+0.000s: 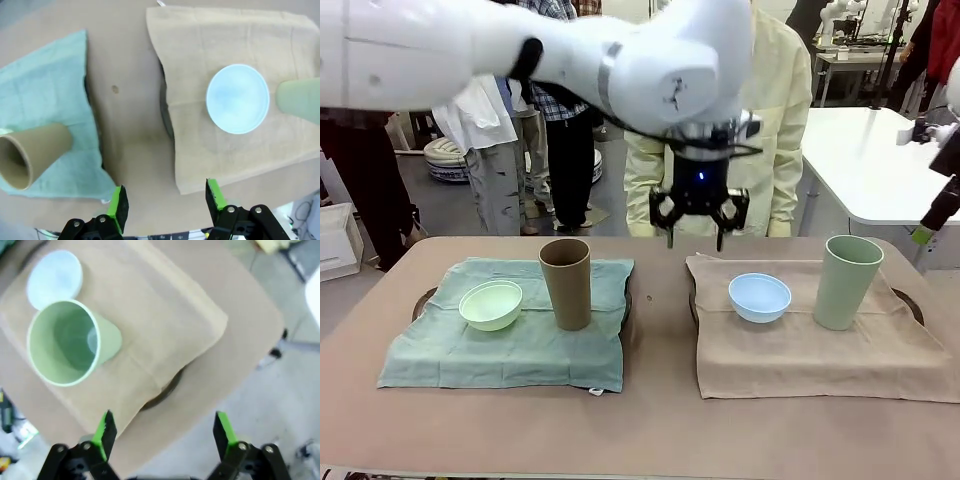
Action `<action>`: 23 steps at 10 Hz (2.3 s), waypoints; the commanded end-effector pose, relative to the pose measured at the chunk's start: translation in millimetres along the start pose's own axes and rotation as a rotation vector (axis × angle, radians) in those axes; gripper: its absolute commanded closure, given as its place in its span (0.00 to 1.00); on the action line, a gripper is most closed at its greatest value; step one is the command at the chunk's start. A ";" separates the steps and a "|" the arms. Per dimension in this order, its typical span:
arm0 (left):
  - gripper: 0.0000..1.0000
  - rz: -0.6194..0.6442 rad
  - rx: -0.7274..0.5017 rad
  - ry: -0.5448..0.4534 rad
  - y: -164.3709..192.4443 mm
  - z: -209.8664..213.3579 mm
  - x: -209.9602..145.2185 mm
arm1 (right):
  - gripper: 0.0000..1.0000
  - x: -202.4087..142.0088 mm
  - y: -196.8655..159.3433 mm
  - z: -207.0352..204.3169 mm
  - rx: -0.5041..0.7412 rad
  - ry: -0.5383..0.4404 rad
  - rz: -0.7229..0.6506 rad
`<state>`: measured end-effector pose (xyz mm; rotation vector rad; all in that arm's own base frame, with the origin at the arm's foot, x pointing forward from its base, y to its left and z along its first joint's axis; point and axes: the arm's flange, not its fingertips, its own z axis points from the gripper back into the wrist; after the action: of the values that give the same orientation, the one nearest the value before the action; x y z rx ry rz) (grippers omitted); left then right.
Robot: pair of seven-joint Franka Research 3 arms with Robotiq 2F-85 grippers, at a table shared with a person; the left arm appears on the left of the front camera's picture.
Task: Set up a tray with a mat and arrange the tableware.
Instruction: Place the Picnic Bowl and Reusable plastic cup back onto the Handle tray in front of the human's position.
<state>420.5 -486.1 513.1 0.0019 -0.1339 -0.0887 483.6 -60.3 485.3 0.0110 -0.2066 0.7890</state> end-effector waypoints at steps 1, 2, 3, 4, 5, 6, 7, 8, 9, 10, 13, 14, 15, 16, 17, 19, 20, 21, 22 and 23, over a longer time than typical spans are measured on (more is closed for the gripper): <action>0.18 -0.014 0.027 -0.030 10.2 36.9 -4.9 | 0.00 18.9 30.3 19.9 -0.014 0.092 -0.069; 0.18 -0.006 0.041 -0.063 13.6 55.4 -6.9 | 0.00 29.1 43.0 37.6 -0.017 0.097 -0.100; 0.18 0.009 0.062 -0.073 16.1 68.0 -8.1 | 0.00 39.1 55.0 60.2 -0.045 0.103 -0.125; 0.18 0.027 0.081 -0.070 18.3 73.8 -7.0 | 0.00 47.6 67.4 83.6 -0.042 0.071 -0.120; 0.18 0.043 0.093 -0.071 20.4 74.0 -5.6 | 0.00 51.4 75.5 104.4 -0.027 0.046 -0.128; 0.18 0.004 0.043 -0.064 19.0 76.6 -8.9 | 0.00 52.5 84.4 118.2 -0.043 0.019 -0.135; 0.18 0.004 0.043 -0.064 19.0 76.6 -8.9 | 0.00 43.5 81.8 115.8 0.025 -0.075 -0.076; 0.18 0.004 0.043 -0.064 19.0 76.6 -8.9 | 0.00 51.3 82.9 114.1 -0.050 0.044 -0.107; 0.18 0.004 0.043 -0.064 19.0 76.6 -8.9 | 0.00 51.3 82.9 114.1 -0.050 0.044 -0.107; 0.18 0.004 0.043 -0.064 19.0 76.6 -8.9 | 0.00 51.3 82.9 114.1 -0.050 0.044 -0.107; 0.18 0.004 0.043 -0.064 19.0 76.6 -8.9 | 0.00 51.3 82.9 114.1 -0.050 0.044 -0.107; 0.18 0.004 0.043 -0.064 19.0 76.6 -8.9 | 0.00 51.3 82.9 114.1 -0.050 0.044 -0.107; 0.18 0.004 0.043 -0.064 19.0 76.6 -8.9 | 0.00 51.3 82.9 114.1 -0.050 0.044 -0.107; 0.18 0.004 0.043 -0.064 19.0 76.6 -8.9 | 0.00 51.3 82.9 114.1 -0.050 0.044 -0.107; 0.18 0.004 0.043 -0.064 19.0 76.6 -8.9 | 0.00 51.3 82.9 114.1 -0.050 0.044 -0.107; 0.18 0.004 0.043 -0.064 19.0 76.6 -8.9 | 0.00 51.3 82.9 114.1 -0.050 0.044 -0.107; 0.18 0.004 0.043 -0.064 19.0 76.6 -8.9 | 0.00 51.3 82.9 114.1 -0.050 0.044 -0.107; 0.18 0.004 0.043 -0.064 19.0 76.6 -8.9 | 0.00 51.3 82.9 114.1 -0.050 0.044 -0.107; 0.18 0.004 0.043 -0.064 19.0 76.6 -8.9 | 0.00 51.3 82.9 114.1 -0.050 0.044 -0.107; 0.18 0.005 0.055 -0.059 17.9 76.5 -10.2 | 0.00 52.9 82.7 115.6 -0.033 0.030 -0.101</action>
<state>401.6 -467.3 587.7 0.0544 -0.1954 -0.0812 440.7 25.4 603.4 -0.0218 -0.1898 0.6847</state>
